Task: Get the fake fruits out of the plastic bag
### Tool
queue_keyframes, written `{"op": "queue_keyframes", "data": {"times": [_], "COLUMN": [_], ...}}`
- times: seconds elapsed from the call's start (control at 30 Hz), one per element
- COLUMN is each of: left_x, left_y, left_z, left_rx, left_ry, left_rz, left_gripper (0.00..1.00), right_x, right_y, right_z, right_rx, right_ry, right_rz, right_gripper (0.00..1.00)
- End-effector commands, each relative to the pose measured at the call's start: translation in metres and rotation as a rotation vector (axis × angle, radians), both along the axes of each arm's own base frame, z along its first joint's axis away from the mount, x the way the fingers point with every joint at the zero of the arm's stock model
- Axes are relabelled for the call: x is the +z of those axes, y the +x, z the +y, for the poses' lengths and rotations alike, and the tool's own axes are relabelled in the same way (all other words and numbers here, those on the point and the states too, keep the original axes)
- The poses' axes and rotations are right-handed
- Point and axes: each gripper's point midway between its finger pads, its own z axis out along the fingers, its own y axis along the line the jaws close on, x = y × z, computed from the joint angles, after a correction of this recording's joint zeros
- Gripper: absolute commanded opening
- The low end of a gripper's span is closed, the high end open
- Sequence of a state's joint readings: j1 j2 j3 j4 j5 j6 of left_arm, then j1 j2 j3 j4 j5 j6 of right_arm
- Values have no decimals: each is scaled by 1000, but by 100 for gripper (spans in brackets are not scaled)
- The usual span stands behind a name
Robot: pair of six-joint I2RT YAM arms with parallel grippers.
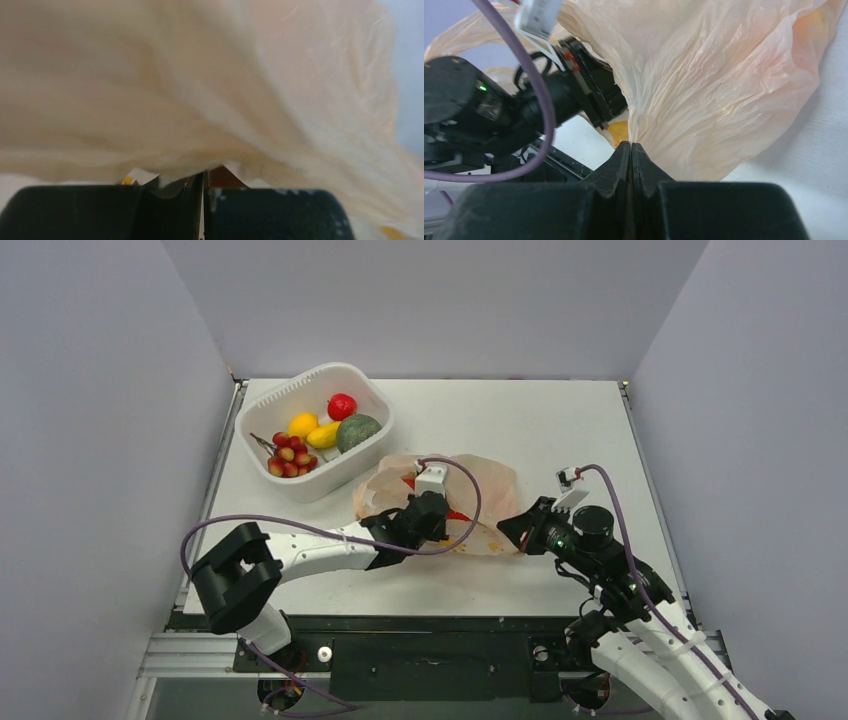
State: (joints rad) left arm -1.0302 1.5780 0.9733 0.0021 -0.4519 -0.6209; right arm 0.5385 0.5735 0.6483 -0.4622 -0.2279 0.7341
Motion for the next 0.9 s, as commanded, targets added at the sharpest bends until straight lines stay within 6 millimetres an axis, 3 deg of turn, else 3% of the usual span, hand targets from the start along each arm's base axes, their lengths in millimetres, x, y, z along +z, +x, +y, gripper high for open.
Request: {"op": "queue_keyframes", "data": {"times": [0.0,0.17,0.27,0.4,0.57,0.7,0.87], "left_x": [5,-25,-35,-11,11,7,-2], "left_y": [-18,-31,-33,-30,-7,13,33], "left_z": [-11,14,22,0,-29,-42,-49], "left_rx": [-36,15,31,-47,-77,-60,-21], "left_ry": [-114,-93,-87,-135,-146,-132,-87], "left_rz": [-27,3,11,-38,-77,-84,-102], "left_gripper": [0,7,18,36,46,48,65], "right_x": [8,2,-3,-16,-19,-14,-9], "right_y": [1,-3,-5,-6,-9,-11,-8], "right_z": [7,10,7,-2,-2,-1,-5], "right_rx": [-10,-10,-25,-62,-54,-42,-67], "right_ry": [34,35,23,-24,-49,-49,-61], "right_rz": [-43,-35,-32,-23,-25,-36,-54], "right_gripper": [0,0,0,0,0,0,0]}}
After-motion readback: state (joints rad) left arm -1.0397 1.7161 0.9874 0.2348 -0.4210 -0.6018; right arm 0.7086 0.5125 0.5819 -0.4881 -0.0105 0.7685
